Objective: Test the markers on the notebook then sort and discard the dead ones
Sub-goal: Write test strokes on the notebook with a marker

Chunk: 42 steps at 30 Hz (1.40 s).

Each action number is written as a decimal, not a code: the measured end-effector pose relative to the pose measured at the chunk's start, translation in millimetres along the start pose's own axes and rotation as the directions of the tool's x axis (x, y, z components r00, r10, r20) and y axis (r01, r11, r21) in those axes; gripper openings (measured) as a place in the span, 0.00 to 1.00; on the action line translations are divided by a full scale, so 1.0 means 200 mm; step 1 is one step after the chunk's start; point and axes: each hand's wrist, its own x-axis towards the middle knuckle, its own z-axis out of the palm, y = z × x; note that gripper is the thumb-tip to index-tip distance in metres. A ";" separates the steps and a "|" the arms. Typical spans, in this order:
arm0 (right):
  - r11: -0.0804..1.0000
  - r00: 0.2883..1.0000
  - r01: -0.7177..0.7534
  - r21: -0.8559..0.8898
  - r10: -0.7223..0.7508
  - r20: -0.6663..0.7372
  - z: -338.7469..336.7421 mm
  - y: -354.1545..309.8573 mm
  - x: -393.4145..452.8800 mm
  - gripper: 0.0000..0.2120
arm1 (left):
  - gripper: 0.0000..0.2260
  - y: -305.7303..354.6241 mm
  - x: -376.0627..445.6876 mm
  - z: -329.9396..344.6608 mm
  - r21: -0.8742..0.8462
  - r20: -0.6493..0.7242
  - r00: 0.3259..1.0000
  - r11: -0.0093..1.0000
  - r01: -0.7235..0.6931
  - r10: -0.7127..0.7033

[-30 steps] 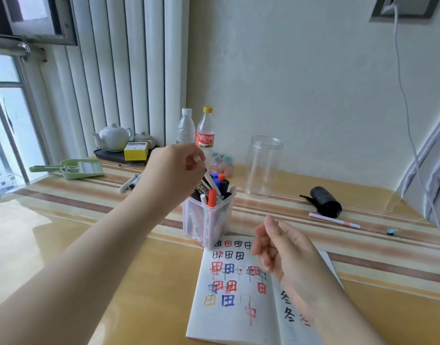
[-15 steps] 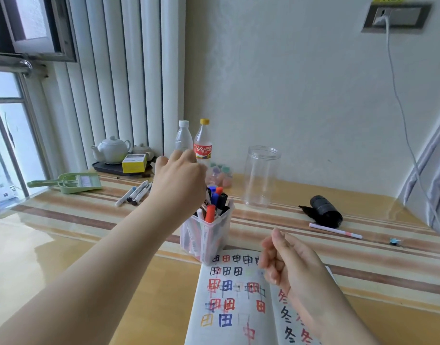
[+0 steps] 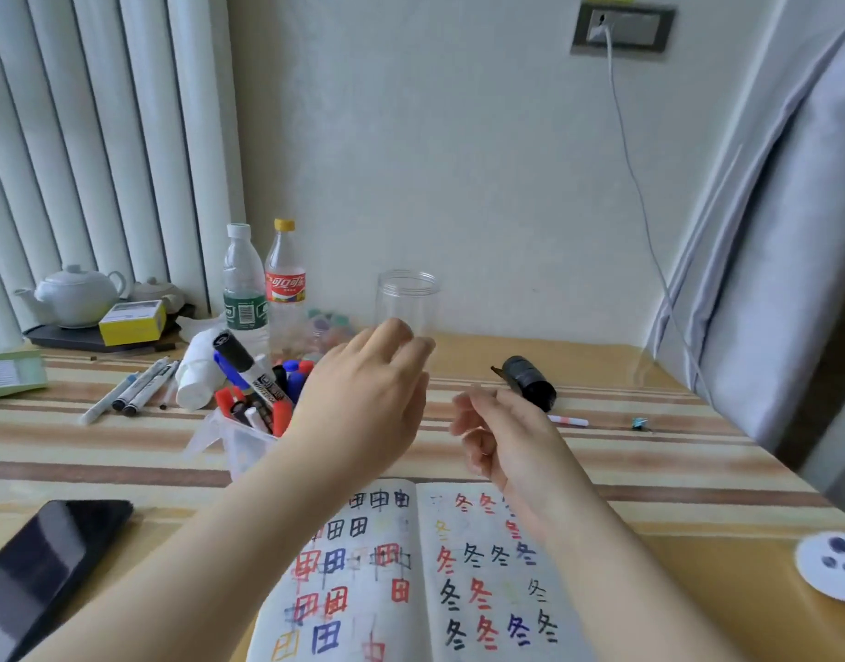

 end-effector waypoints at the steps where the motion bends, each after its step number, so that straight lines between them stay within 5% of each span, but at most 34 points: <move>1: 0.999 0.999 0.019 -0.028 -0.020 -0.039 -0.05 -0.01 0.04 0.11 | 0.14 0.04 0.02 0.06 -0.048 0.039 0.999 0.999 0.000 0.002; 5: 0.887 0.970 0.033 -0.460 -0.139 -0.198 -0.36 0.02 0.24 0.09 | 0.12 0.16 0.06 0.33 -0.171 0.221 0.973 0.979 0.110 -0.071; 10: 0.372 0.970 -0.125 -0.920 -0.147 -0.192 -0.78 0.21 0.52 0.12 | 0.15 0.22 0.02 0.59 -0.222 0.346 0.925 0.945 0.241 -0.155; 16: 0.058 0.994 -0.102 -0.993 -0.021 -0.103 -0.93 0.37 0.77 0.13 | 0.16 0.17 -0.02 0.75 -0.260 0.390 0.899 0.912 0.317 -0.201; 26: -0.176 0.998 -0.026 -0.984 -0.062 -0.015 -0.87 0.40 0.81 0.05 | 0.15 0.09 -0.06 0.78 -0.307 0.396 0.890 0.881 0.360 -0.225; 27: -0.127 0.997 -0.034 -0.991 -0.074 -0.025 -0.84 0.38 0.78 0.06 | 0.15 0.08 -0.06 0.76 -0.311 0.397 0.891 0.881 0.356 -0.220; 29: 0.203 0.991 -0.083 -0.976 -0.084 -0.101 -0.74 0.32 0.70 0.06 | 0.13 0.08 -0.08 0.72 -0.323 0.398 0.891 0.876 0.358 -0.217; 31: 0.667 0.991 -0.106 -0.738 0.010 -0.134 -0.62 0.27 0.57 0.07 | 0.12 0.08 -0.09 0.67 -0.347 0.386 0.898 0.869 0.352 -0.210; 33: 0.912 0.996 -0.085 -0.402 0.070 -0.053 -0.49 0.23 0.39 0.09 | 0.12 0.11 -0.11 0.59 -0.379 0.363 0.913 0.866 0.326 -0.185; 42: 0.982 0.982 -0.187 -0.025 0.187 0.022 -0.21 0.26 -0.15 0.07 | 0.12 0.22 -0.32 0.32 -0.446 0.401 0.915 0.866 0.226 -0.033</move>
